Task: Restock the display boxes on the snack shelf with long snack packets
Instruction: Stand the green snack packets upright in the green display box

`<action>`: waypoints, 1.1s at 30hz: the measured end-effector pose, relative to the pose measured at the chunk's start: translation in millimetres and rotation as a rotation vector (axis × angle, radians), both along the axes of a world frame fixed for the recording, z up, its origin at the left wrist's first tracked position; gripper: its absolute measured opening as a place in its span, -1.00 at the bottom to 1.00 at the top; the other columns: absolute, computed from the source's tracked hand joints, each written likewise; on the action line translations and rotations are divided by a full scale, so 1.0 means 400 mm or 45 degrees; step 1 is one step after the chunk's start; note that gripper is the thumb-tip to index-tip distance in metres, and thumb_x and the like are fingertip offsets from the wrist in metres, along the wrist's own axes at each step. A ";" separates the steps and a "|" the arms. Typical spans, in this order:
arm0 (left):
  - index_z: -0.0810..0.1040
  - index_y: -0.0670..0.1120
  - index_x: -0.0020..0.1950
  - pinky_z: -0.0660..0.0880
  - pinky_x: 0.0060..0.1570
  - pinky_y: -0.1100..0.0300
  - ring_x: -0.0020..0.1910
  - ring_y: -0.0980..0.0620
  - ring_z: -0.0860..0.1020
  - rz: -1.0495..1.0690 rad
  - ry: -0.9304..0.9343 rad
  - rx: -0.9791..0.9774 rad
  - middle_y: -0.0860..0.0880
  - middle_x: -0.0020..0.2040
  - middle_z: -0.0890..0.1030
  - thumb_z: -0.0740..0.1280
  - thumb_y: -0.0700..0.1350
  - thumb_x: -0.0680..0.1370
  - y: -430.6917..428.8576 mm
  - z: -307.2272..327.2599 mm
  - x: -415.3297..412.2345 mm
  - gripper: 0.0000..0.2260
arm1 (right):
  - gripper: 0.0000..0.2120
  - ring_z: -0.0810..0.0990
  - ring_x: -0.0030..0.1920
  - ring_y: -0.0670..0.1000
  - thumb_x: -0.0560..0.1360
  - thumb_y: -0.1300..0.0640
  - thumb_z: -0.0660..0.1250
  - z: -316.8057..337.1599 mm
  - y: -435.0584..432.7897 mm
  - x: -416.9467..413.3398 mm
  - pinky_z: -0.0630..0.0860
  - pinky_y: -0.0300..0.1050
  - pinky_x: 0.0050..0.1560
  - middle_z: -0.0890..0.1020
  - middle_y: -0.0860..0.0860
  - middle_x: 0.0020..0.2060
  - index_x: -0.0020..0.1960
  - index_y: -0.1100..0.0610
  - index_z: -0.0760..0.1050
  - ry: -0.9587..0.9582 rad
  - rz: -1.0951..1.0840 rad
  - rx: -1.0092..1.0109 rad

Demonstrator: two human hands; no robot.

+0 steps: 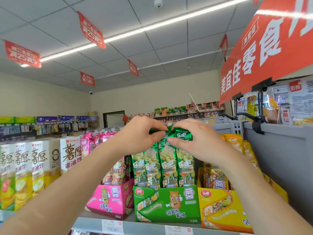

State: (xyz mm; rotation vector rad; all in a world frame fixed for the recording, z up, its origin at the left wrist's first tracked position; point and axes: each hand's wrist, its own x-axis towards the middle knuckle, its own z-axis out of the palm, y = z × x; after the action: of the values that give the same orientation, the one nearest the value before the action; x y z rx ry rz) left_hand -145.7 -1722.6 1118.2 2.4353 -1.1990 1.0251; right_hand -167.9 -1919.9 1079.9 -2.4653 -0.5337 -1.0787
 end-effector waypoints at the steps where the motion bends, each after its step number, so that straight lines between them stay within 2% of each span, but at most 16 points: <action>1: 0.70 -0.02 0.09 0.44 -0.04 0.40 -0.10 0.30 0.57 -0.012 0.092 -0.023 0.19 -0.04 0.66 0.35 -0.08 0.59 0.002 0.009 0.005 -0.84 | -0.55 0.40 0.31 -0.06 0.49 -0.26 0.29 -0.001 0.007 0.001 0.38 -0.01 0.30 0.50 -0.10 0.28 0.31 -0.08 0.49 -0.044 -0.013 0.009; 3: 0.71 0.05 0.00 0.50 -0.08 0.24 -0.18 0.26 0.59 -0.029 0.257 -0.133 0.14 -0.11 0.69 0.31 -0.02 0.60 0.001 0.026 0.015 -0.83 | -0.61 0.43 0.27 -0.03 0.51 -0.20 0.33 -0.004 0.014 0.004 0.39 -0.03 0.25 0.52 -0.08 0.24 0.26 -0.05 0.53 -0.082 -0.011 0.037; 4: 0.70 0.08 -0.03 0.54 -0.06 0.15 -0.14 0.14 0.63 -0.013 0.286 -0.194 0.09 -0.10 0.71 0.30 -0.01 0.60 -0.003 0.034 0.021 -0.83 | -0.62 0.43 0.27 -0.03 0.51 -0.18 0.35 -0.005 0.015 0.006 0.39 -0.04 0.25 0.52 -0.08 0.24 0.25 -0.04 0.54 -0.078 -0.004 0.052; 6: 0.67 0.12 0.02 0.53 -0.06 0.17 -0.11 -0.01 0.64 0.107 0.233 -0.183 0.06 -0.02 0.70 0.25 -0.04 0.62 -0.016 0.046 0.038 -0.81 | -0.63 0.40 0.31 -0.04 0.50 -0.16 0.37 -0.006 0.013 0.008 0.35 -0.04 0.29 0.50 -0.08 0.27 0.24 -0.03 0.54 -0.053 0.017 0.079; 8: 0.64 0.06 0.17 0.48 -0.08 0.25 -0.06 0.03 0.61 0.238 0.275 -0.042 0.07 0.12 0.64 0.21 -0.08 0.63 -0.035 0.053 0.056 -0.76 | -0.64 0.36 0.35 -0.04 0.49 -0.14 0.39 -0.004 0.007 0.009 0.29 -0.10 0.29 0.45 -0.09 0.32 0.23 -0.03 0.55 -0.012 0.056 0.113; 10: 0.63 0.02 0.24 0.43 0.13 0.21 0.09 0.05 0.56 0.288 0.434 0.035 0.04 0.24 0.60 0.20 -0.10 0.63 -0.052 0.062 0.070 -0.73 | -0.65 0.36 0.34 -0.06 0.49 -0.12 0.39 -0.001 0.002 0.009 0.23 -0.19 0.21 0.43 -0.09 0.33 0.23 -0.02 0.54 0.027 0.083 0.124; 14: 0.68 0.00 0.15 0.37 0.16 0.21 0.06 0.10 0.53 0.330 0.517 0.091 0.04 0.19 0.63 0.29 -0.13 0.60 -0.067 0.094 0.070 -0.79 | -0.68 0.39 0.27 -0.11 0.50 -0.11 0.38 0.006 0.000 0.009 0.26 -0.18 0.19 0.46 -0.10 0.30 0.20 -0.02 0.55 0.055 0.088 0.103; 18: 0.66 -0.05 0.18 0.37 0.21 0.20 0.14 0.04 0.52 0.401 0.496 0.178 0.02 0.20 0.62 0.32 -0.18 0.59 -0.086 0.106 0.070 -0.79 | -0.61 0.39 0.35 -0.04 0.52 -0.11 0.37 0.007 0.006 0.008 0.31 -0.09 0.32 0.44 -0.07 0.35 0.29 -0.01 0.51 0.055 0.067 0.097; 22: 0.68 -0.02 -0.02 0.39 0.03 0.21 -0.04 0.06 0.50 0.336 0.449 0.049 0.08 -0.06 0.59 0.31 -0.23 0.59 -0.088 0.086 0.078 -0.83 | -0.58 0.41 0.33 -0.02 0.52 -0.13 0.35 -0.001 0.005 0.010 0.34 -0.05 0.30 0.44 -0.07 0.34 0.34 -0.04 0.47 0.060 0.055 0.115; 24: 0.56 0.03 -0.14 0.42 -0.08 0.19 -0.14 0.05 0.52 0.253 0.387 -0.079 0.03 -0.09 0.61 0.32 -0.15 0.60 -0.082 0.067 0.084 -0.86 | -0.58 0.41 0.33 -0.02 0.52 -0.13 0.35 -0.005 0.003 0.012 0.32 -0.10 0.26 0.44 -0.07 0.35 0.34 -0.04 0.47 0.052 0.049 0.120; 26: 0.49 0.01 -0.08 0.44 -0.28 0.22 -0.26 0.05 0.51 0.147 0.260 -0.324 -0.01 -0.14 0.59 0.28 -0.08 0.63 -0.077 0.050 0.086 -0.91 | -0.59 0.41 0.34 -0.03 0.52 -0.13 0.35 -0.006 0.002 0.012 0.28 -0.15 0.21 0.44 -0.08 0.36 0.33 -0.05 0.48 0.045 0.048 0.122; 28: 0.47 -0.01 0.00 0.33 -0.49 0.30 -0.45 0.13 0.41 -0.012 0.198 -0.556 0.04 -0.29 0.50 0.26 -0.04 0.63 -0.072 0.046 0.075 -0.93 | -0.59 0.40 0.35 -0.03 0.52 -0.14 0.35 -0.005 0.003 0.009 0.25 -0.18 0.17 0.44 -0.08 0.36 0.33 -0.06 0.47 0.047 0.046 0.128; 30: 0.44 -0.02 0.03 0.31 -0.50 0.28 -0.50 0.12 0.36 -0.185 0.323 -0.643 -0.03 -0.38 0.48 0.35 -0.05 0.59 -0.060 0.054 0.059 -0.89 | -0.59 0.40 0.35 -0.01 0.52 -0.14 0.35 -0.003 0.005 0.006 0.24 -0.18 0.13 0.46 -0.06 0.36 0.33 -0.07 0.47 0.056 0.043 0.124; 31: 0.42 -0.03 0.05 0.39 -0.44 0.21 -0.46 0.07 0.43 -0.245 0.428 -0.656 -0.11 -0.35 0.55 0.40 -0.10 0.56 -0.054 0.055 0.050 -0.82 | -0.59 0.40 0.35 0.00 0.52 -0.14 0.35 -0.002 0.005 0.002 0.23 -0.18 0.12 0.46 -0.05 0.36 0.34 -0.08 0.47 0.067 0.046 0.125; 33: 0.41 -0.08 0.08 0.55 -0.28 0.00 -0.31 -0.04 0.58 -0.328 0.551 -0.744 -0.23 -0.16 0.67 0.46 -0.27 0.49 -0.050 0.049 0.033 -0.71 | -0.58 0.39 0.36 0.01 0.52 -0.15 0.34 -0.003 0.004 -0.003 0.23 -0.17 0.13 0.45 -0.05 0.37 0.34 -0.09 0.46 0.077 0.051 0.124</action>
State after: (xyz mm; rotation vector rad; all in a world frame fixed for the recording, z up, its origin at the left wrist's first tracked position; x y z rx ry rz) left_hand -132.4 -1742.4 1137.9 1.8560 -0.8774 0.6128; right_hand -169.2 -1918.2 1078.6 -2.3843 -0.4979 -0.9875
